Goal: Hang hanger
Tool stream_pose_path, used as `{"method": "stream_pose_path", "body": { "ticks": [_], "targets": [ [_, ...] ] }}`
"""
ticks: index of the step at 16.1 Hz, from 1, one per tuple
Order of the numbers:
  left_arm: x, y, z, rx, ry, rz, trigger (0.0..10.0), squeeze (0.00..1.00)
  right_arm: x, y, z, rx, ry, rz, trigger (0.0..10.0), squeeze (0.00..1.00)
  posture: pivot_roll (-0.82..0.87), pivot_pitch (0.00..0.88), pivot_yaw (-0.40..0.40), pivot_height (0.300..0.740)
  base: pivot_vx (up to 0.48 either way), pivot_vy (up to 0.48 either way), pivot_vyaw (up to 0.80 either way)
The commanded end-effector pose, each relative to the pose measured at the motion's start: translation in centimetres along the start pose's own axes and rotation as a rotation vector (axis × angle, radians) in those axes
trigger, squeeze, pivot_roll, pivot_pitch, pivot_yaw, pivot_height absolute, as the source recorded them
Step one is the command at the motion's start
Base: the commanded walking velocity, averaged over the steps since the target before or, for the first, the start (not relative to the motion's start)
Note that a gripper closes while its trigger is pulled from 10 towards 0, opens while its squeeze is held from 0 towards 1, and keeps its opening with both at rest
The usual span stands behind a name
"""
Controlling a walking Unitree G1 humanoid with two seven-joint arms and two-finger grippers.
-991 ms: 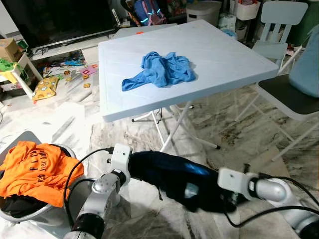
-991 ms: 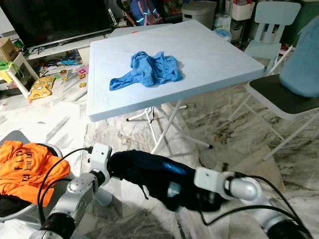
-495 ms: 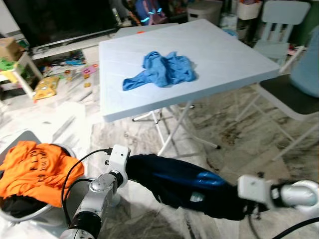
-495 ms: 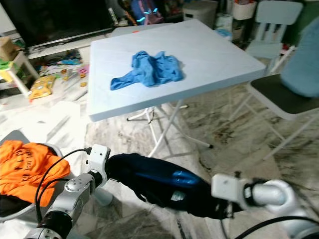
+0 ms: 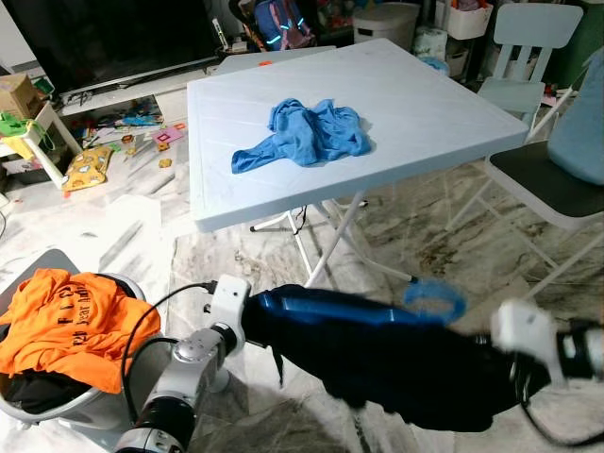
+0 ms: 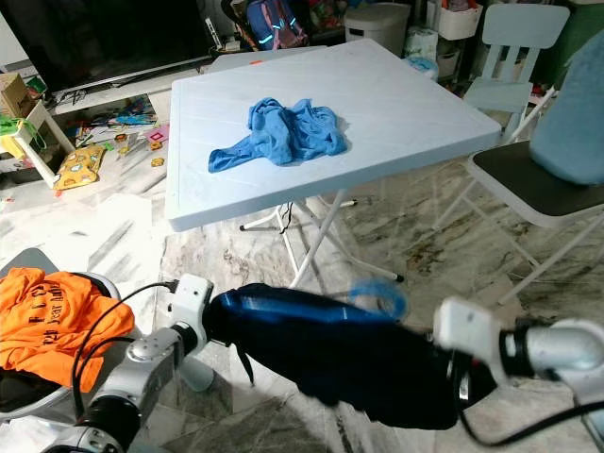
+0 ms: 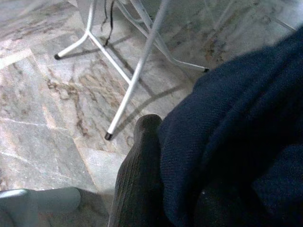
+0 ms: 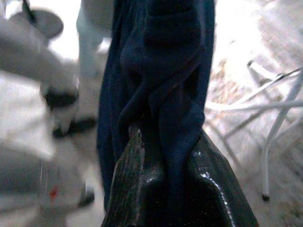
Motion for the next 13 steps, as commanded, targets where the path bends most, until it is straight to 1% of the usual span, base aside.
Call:
{"method": "stream_pose_path", "body": {
  "ticks": [1,2,3,4,5,7,8,9,10,11,12,13],
  "targets": [
    [1.5,-0.3,-0.6,0.013,0.06,-0.002,0.0,0.0,-1.7,1.5,-0.3,-0.08,-0.097,-0.016,10.0,0.0,-0.17,0.0,0.13,0.74,0.0,0.0,0.0],
    [1.0,-0.5,-0.4,0.016,0.045,-0.002,0.0,0.0,-2.5,1.8,0.8,-0.141,-0.187,0.014,10.0,0.0,-0.17,0.0,0.13,0.74,0.0,0.0,0.0],
    [0.6,-0.5,-0.3,0.011,0.037,-0.002,0.0,0.0,-3.2,1.8,2.0,-0.174,-0.269,0.07,10.0,0.0,-0.16,0.0,0.127,0.74,0.0,0.0,0.0],
    [0.4,-0.5,-0.2,0.008,0.034,-0.003,0.0,0.0,-3.1,1.9,2.4,-0.185,-0.276,0.071,10.0,0.0,-0.16,0.0,0.127,0.74,0.0,0.0,0.0],
    [0.1,-0.4,-0.1,-0.011,0.029,-0.006,0.0,0.0,-3.4,2.2,3.8,-0.227,-0.346,0.114,10.0,0.0,-0.16,0.0,0.127,0.74,0.0,0.0,0.0],
    [-0.2,-0.2,-0.1,-0.042,0.028,-0.004,0.0,0.0,-4.0,3.1,5.5,-0.316,-0.439,0.215,10.0,0.0,-0.15,0.0,0.124,0.74,0.0,0.0,0.0],
    [-0.3,-0.1,-0.2,-0.059,0.034,-0.004,0.0,0.0,-4.2,3.4,6.9,-0.36,-0.5,0.301,10.0,0.0,-0.15,0.0,0.123,0.74,0.0,0.0,0.0],
    [-0.5,-0.4,-0.2,-0.055,0.032,-0.003,0.0,0.0,-4.2,3.8,8.1,-0.392,-0.528,0.348,10.0,0.0,-0.15,0.0,0.124,0.74,0.0,0.0,0.0],
    [-0.5,-0.4,-0.2,-0.054,0.032,-0.002,0.0,0.0,-4.2,3.9,8.2,-0.396,-0.531,0.352,10.0,0.0,-0.15,0.0,0.124,0.74,0.0,0.0,0.0],
    [-1.2,-1.2,-0.2,-0.016,0.003,0.016,0.0,0.0,-4.0,4.2,9.5,-0.402,-0.538,0.391,10.0,0.0,-0.14,0.0,0.126,0.74,0.0,0.0,0.0],
    [-1.4,-1.5,-0.2,-0.004,-0.005,0.037,7.0,0.0,-3.6,4.0,10.3,-0.357,-0.532,0.373,10.0,0.0,-0.14,0.0,0.127,0.74,0.0,0.0,0.0],
    [-1.4,-1.5,-0.2,-0.003,-0.005,0.066,10.0,0.0,-3.0,2.9,11.1,-0.21,-0.502,0.27,10.0,0.0,-0.14,0.0,0.127,0.74,0.0,0.0,0.0]
  ]
}}
Point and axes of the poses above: a point about 5 cm out from each wrist's last joint towards the gripper, its own z axis pointing out of the wrist towards the gripper, its own y axis along the axis of the wrist's last joint, x = y × z, the point moved 1 cm from there along z, pointing out of the wrist towards the gripper, and after that the axes turned 15 degrees about -z, right-handed, at the moved point
